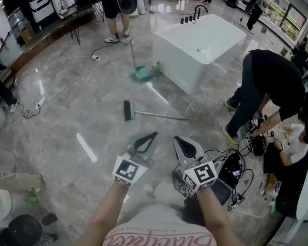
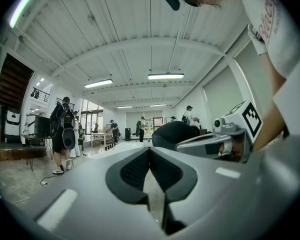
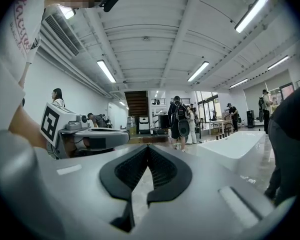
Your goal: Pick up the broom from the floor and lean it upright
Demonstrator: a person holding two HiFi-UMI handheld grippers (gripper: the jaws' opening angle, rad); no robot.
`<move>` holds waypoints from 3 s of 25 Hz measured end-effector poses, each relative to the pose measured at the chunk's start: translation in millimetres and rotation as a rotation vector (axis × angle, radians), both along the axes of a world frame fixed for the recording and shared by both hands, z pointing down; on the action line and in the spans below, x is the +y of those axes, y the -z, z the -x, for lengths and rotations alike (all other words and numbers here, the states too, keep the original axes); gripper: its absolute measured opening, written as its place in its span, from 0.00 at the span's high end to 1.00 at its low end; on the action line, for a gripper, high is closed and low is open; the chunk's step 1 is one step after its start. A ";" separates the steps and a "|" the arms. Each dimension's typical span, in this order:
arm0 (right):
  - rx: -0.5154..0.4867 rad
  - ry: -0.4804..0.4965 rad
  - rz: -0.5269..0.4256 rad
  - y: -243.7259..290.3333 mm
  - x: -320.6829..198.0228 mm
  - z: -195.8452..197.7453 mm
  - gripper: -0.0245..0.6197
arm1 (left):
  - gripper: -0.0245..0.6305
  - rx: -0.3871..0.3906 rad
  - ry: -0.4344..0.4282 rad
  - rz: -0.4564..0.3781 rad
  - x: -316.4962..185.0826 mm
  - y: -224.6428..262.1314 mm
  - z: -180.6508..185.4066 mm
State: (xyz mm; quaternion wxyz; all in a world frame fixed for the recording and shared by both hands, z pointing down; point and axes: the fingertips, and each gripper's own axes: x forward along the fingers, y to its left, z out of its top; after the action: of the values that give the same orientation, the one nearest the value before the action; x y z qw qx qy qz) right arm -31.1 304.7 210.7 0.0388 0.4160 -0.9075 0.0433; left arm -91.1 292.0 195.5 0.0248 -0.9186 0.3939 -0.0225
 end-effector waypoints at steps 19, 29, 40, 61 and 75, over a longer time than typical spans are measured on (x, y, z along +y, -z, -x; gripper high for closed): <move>0.020 -0.008 0.053 -25.5 -137.1 -23.2 0.96 | 0.96 -0.007 -0.007 0.070 -144.5 -31.3 -19.3; 0.041 0.016 0.072 -24.4 -230.6 -55.2 0.96 | 0.96 -0.013 0.031 0.105 -235.8 -40.9 -38.7; -0.025 -0.077 0.125 -65.1 -295.6 -53.9 0.96 | 0.96 -0.036 -0.038 0.180 -306.8 -93.4 -35.0; 0.142 0.053 0.026 -454.1 -404.5 -50.9 0.96 | 0.96 -0.123 -0.329 0.101 -401.9 -504.0 -98.0; 0.205 0.104 0.293 -647.7 -415.6 -58.6 0.96 | 0.80 -0.591 -0.558 0.350 -400.9 -745.3 -107.0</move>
State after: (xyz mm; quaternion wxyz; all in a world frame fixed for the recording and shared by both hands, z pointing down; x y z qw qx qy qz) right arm 27.6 -110.9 858.4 0.1935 0.3605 -0.9032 0.1301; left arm 15.8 -108.8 940.8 -0.0144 -0.9342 0.0973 -0.3429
